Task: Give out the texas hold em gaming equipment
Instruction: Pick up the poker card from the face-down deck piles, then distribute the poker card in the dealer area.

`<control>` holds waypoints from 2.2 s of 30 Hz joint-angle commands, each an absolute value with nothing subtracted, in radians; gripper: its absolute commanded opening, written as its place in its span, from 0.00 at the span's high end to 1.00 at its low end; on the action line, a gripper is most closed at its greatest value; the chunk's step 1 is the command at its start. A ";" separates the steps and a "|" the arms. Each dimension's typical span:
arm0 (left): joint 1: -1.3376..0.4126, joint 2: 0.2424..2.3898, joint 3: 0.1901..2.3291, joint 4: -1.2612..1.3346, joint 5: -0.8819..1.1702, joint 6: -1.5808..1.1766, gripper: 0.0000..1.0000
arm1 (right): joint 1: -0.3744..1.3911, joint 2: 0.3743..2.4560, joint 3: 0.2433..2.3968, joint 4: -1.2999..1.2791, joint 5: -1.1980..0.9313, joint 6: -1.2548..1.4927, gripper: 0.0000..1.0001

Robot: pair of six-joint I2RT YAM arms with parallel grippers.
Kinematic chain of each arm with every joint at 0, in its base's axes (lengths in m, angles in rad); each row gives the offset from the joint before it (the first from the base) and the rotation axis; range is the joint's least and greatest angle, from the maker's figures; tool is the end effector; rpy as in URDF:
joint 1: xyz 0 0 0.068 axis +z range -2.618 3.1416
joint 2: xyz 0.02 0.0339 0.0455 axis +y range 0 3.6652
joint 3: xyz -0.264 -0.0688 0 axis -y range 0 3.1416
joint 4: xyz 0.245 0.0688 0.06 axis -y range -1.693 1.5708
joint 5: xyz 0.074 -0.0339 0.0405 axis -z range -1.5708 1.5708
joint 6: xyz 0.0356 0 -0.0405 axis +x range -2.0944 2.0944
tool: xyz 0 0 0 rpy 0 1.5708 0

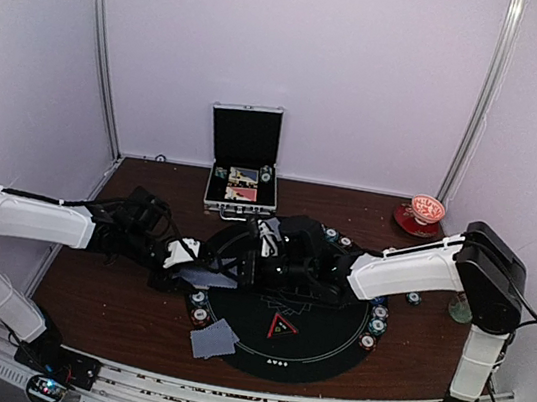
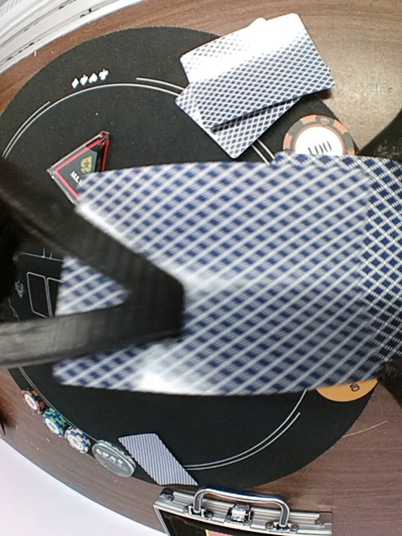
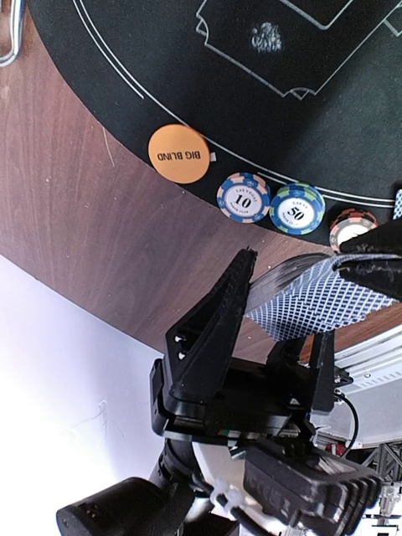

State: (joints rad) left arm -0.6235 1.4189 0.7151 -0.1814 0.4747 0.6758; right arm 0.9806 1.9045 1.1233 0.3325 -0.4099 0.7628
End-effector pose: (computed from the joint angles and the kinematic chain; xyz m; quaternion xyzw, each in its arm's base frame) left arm 0.2118 -0.1724 0.1799 0.6167 0.6811 -0.2128 0.3324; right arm 0.2213 0.3558 0.1868 -0.1977 0.8123 0.5096 0.2033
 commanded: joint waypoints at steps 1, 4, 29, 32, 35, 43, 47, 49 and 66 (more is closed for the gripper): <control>-0.626 1.411 0.733 -0.144 0.512 0.687 0.44 | 0.939 1.806 1.065 0.300 -0.351 0.747 1.00; -0.626 1.410 0.733 -0.144 0.513 0.687 0.44 | 0.901 1.753 1.027 0.324 -0.336 0.756 1.00; -0.626 1.411 0.733 -0.144 0.516 0.690 0.44 | 0.642 2.171 1.295 0.560 -0.165 1.082 1.00; -0.626 1.411 0.732 -0.144 0.517 0.691 0.44 | 0.639 2.224 1.362 0.544 -0.149 1.096 1.00; -0.626 1.411 0.732 -0.143 0.516 0.692 0.44 | 0.638 2.259 1.413 0.517 -0.125 1.101 1.00; -0.626 1.413 0.732 -0.143 0.519 0.695 0.44 | 0.638 2.292 1.440 0.475 -0.114 1.098 0.97; -0.626 1.415 0.732 -0.143 0.520 0.694 0.44 | 0.638 2.286 1.426 0.467 -0.111 1.093 0.94; -0.626 1.415 0.732 -0.142 0.519 0.695 0.44 | 0.638 2.282 1.422 0.456 -0.109 1.087 0.92; -0.626 1.422 0.733 -0.143 0.520 0.695 0.44 | 0.643 2.248 1.442 0.323 -0.079 1.018 0.60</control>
State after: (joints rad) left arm -0.6235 1.4193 0.7151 -0.1810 0.4953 0.6834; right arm 0.6380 2.2780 1.4227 0.3859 -0.1265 1.0573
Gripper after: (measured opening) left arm 0.561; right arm 0.376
